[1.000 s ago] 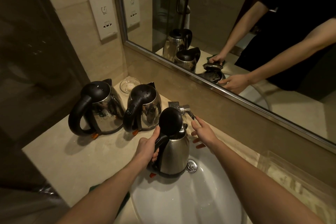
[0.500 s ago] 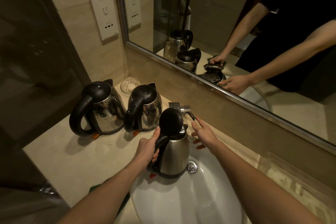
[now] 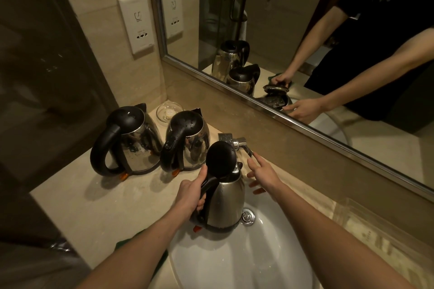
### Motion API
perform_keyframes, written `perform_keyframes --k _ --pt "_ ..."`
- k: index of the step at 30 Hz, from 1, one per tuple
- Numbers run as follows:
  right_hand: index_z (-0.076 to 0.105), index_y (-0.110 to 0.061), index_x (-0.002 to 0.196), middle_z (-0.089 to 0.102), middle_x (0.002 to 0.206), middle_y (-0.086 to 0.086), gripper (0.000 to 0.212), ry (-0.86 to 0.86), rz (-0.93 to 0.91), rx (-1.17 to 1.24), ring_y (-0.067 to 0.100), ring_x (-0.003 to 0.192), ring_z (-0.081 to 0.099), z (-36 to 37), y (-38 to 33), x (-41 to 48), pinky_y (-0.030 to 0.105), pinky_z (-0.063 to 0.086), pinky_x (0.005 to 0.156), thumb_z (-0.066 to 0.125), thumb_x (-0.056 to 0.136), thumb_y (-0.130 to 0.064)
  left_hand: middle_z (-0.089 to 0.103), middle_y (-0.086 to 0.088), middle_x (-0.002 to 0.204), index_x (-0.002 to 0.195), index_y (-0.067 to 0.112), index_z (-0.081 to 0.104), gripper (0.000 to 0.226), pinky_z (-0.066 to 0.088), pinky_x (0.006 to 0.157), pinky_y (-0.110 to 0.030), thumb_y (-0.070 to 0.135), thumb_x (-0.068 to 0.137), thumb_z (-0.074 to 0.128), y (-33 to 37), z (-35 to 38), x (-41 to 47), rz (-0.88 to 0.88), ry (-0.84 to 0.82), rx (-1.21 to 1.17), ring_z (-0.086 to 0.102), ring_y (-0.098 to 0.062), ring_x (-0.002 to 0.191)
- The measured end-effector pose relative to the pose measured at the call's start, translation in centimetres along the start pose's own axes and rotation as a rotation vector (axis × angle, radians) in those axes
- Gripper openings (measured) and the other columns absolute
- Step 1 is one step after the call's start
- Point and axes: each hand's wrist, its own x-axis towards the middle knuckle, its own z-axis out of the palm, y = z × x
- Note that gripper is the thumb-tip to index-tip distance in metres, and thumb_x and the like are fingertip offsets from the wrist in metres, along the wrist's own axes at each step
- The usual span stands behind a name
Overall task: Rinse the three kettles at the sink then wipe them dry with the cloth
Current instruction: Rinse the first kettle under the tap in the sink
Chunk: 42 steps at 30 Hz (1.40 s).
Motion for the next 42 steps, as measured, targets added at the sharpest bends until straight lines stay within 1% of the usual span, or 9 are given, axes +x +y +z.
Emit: perform_keyframes --k 3,9,19,25,30,42 --pt "0.024 -0.041 0.148 0.062 0.11 0.013 0.054 -0.002 -0.004 -0.006 0.032 0.091 0.066 0.01 -0.08 -0.03 0.043 0.057 0.073 0.041 0.097 -0.051 0.046 0.0 0.045 0.054 0.013 0.053 0.067 0.038 0.049 -0.028 0.068 0.092 0.045 0.04 0.04 -0.03 -0.001 -0.003 0.002 0.044 -0.014 0.041" --pt "0.024 -0.042 0.148 0.062 0.107 0.012 0.054 -0.006 -0.005 -0.01 0.032 0.09 0.066 -0.02 -0.07 0.03 0.043 0.057 0.072 0.04 0.097 -0.05 0.045 0.0 0.045 0.054 0.014 0.053 0.066 0.037 0.048 -0.027 0.067 0.092 0.045 0.08 0.06 -0.17 0.001 0.002 -0.006 0.043 -0.014 0.04" --pt "0.022 -0.042 0.148 0.062 0.108 0.012 0.054 -0.006 -0.013 -0.02 0.031 0.09 0.066 -0.05 -0.14 -0.1 0.044 0.057 0.074 0.039 0.098 -0.049 0.045 0.001 0.044 0.054 0.014 0.053 0.065 0.037 0.048 -0.026 0.065 0.093 0.045 0.32 0.02 -0.17 0.005 -0.001 -0.017 0.042 -0.014 0.04" --pt "0.024 -0.042 0.148 0.062 0.107 0.013 0.054 -0.008 -0.009 -0.013 0.031 0.09 0.066 -0.1 -0.01 0.02 0.042 0.057 0.072 0.04 0.097 -0.05 0.046 0.001 0.044 0.054 0.014 0.053 0.066 0.037 0.047 -0.026 0.066 0.093 0.045 0.33 0.05 -0.1 -0.009 0.01 -0.014 0.043 -0.014 0.039" --pt "0.024 -0.042 0.148 0.062 0.107 0.013 0.053 -0.007 -0.007 -0.009 0.033 0.092 0.066 -0.04 -0.07 0.02 0.043 0.057 0.073 0.04 0.098 -0.05 0.046 0.001 0.044 0.054 0.014 0.053 0.066 0.037 0.047 -0.026 0.067 0.092 0.046 0.34 0.07 -0.09 -0.014 0.009 -0.014 0.043 -0.014 0.039" --pt "0.023 -0.043 0.148 0.062 0.108 0.013 0.055 -0.01 -0.008 -0.013 0.03 0.089 0.066 -0.04 -0.04 0.02 0.045 0.058 0.076 0.039 0.097 -0.052 0.046 0.001 0.045 0.059 0.013 0.054 0.064 0.037 0.046 -0.026 0.066 0.093 0.046 0.32 -0.03 -0.05 -0.004 0.011 -0.025 0.042 -0.013 0.039"
